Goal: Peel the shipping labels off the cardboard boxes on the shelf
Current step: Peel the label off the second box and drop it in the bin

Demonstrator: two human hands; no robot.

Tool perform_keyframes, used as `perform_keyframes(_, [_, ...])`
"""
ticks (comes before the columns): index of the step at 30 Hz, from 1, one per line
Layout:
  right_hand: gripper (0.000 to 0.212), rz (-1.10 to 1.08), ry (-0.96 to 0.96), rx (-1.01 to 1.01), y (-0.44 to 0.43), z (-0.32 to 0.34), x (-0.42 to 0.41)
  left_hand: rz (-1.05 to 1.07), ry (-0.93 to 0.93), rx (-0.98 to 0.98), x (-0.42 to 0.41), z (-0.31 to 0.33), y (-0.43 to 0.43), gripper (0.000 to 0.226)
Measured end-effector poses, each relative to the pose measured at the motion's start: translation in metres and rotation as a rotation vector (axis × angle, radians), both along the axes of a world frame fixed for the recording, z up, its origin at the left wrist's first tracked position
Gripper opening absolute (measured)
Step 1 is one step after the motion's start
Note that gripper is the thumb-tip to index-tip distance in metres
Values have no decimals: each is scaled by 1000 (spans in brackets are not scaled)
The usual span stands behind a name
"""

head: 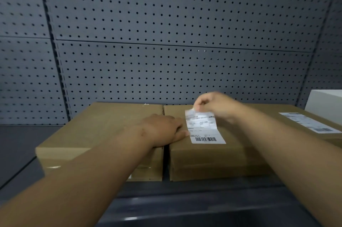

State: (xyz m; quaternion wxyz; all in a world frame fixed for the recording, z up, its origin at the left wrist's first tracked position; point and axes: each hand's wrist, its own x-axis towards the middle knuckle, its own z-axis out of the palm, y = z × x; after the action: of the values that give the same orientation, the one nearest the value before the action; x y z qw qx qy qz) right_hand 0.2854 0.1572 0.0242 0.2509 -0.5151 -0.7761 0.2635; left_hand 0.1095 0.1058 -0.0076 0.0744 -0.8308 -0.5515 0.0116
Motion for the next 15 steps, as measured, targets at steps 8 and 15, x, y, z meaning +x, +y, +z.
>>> perform_keyframes(8, [34, -64, -114, 121, -3, -4, 10, -9, -35, 2, -1, 0, 0, 46])
perform_keyframes(15, [17, 34, -340, 305, -13, -3, -9, 14, -24, -7, 0, 1, -2, 50])
